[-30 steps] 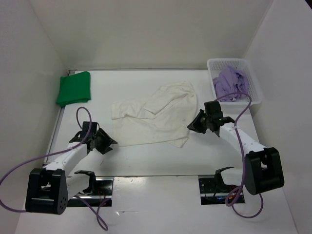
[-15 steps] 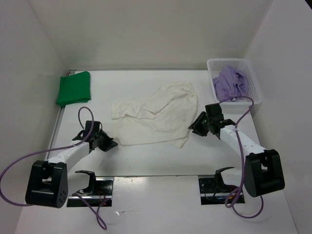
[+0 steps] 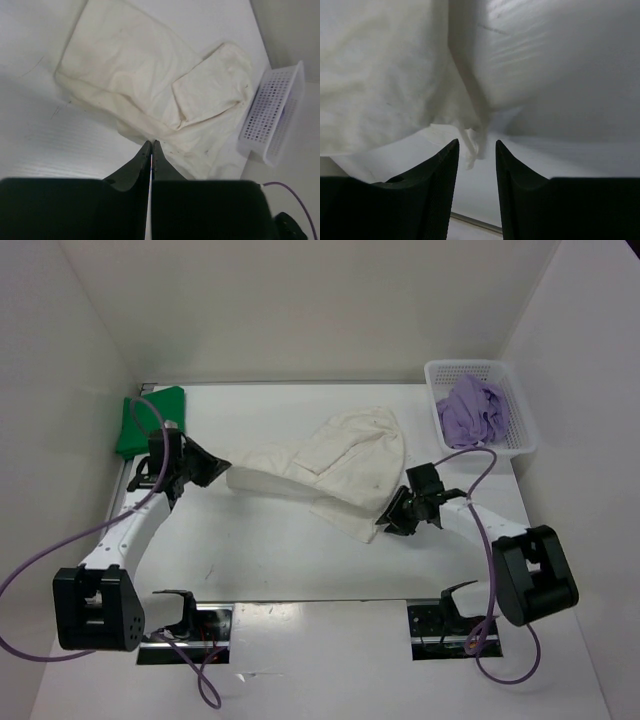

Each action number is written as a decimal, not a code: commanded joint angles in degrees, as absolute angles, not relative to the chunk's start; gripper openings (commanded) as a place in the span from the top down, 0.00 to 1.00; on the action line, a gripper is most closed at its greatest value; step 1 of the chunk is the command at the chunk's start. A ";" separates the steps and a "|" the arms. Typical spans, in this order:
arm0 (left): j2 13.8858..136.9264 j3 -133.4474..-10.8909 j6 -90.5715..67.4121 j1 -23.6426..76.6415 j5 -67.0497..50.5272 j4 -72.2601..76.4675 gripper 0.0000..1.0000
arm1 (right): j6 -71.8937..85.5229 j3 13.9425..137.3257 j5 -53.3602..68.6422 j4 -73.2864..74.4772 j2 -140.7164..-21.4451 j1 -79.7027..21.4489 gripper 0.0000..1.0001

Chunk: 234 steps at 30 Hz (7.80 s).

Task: Fold and stack the t-shirts
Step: Flatten out the tshirt

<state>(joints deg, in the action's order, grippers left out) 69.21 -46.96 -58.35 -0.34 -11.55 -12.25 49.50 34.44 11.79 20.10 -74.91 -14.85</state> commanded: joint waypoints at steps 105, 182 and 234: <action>62.23 -39.46 -46.49 -16.00 -19.42 -16.44 1.00 | 46.05 50.54 -2.63 25.67 -85.69 -25.66 0.67; 74.43 -103.45 -55.63 -21.71 -25.68 -18.29 1.00 | 27.43 141.78 -19.68 53.45 -82.25 -23.30 1.00; 61.64 -43.09 -43.77 -22.50 -19.87 -14.31 1.00 | 31.90 52.12 18.36 44.90 -63.99 -0.79 1.00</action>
<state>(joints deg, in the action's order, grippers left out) 67.81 -45.65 -48.69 -21.28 -22.20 -11.55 30.44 52.18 17.41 43.00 -68.47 -0.40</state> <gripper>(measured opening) 0.007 0.001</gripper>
